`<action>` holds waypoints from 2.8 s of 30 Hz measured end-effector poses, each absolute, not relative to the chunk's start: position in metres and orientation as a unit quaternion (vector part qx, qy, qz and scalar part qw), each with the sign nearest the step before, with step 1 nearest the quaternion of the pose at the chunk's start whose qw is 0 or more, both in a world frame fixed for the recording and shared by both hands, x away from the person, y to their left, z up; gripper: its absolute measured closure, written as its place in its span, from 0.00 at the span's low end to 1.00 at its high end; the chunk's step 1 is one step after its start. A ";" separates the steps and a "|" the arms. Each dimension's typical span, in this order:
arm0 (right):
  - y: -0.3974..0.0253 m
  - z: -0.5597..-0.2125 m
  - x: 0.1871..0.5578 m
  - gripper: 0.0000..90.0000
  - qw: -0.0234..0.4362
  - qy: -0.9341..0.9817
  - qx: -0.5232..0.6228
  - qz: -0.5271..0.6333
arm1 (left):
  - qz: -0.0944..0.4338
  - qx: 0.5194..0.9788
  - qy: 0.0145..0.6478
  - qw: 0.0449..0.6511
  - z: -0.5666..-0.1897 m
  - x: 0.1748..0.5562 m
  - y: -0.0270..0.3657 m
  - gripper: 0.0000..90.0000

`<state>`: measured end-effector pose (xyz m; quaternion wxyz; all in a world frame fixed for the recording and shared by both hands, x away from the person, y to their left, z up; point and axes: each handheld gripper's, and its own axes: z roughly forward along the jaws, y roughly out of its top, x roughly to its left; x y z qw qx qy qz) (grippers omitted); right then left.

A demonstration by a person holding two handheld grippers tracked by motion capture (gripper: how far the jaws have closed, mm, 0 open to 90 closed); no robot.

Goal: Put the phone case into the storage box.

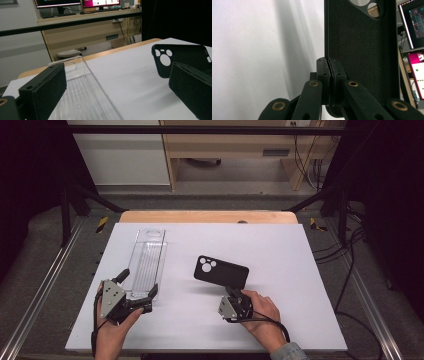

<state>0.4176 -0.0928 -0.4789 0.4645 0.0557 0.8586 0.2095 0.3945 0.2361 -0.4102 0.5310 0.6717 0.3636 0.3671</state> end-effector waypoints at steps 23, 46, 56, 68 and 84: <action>-0.096 -0.478 0.419 0.98 0.485 0.850 0.052 0.197 | 0.291 0.744 0.318 0.510 -0.385 0.443 0.149 0.02; -0.095 -0.477 0.415 0.98 0.496 0.846 0.046 0.191 | 0.203 0.793 0.341 0.462 -0.411 0.480 0.120 0.16; -0.094 -0.477 0.415 0.98 0.499 0.845 0.043 0.190 | 0.179 0.804 0.346 0.449 -0.415 0.487 0.116 0.39; -0.094 -0.478 0.415 0.98 0.499 0.845 0.040 0.189 | 0.144 0.796 0.360 0.465 -0.421 0.497 0.122 0.53; -0.092 -0.480 0.414 0.98 0.497 0.847 0.039 0.188 | 0.126 0.789 0.368 0.476 -0.425 0.500 0.130 0.74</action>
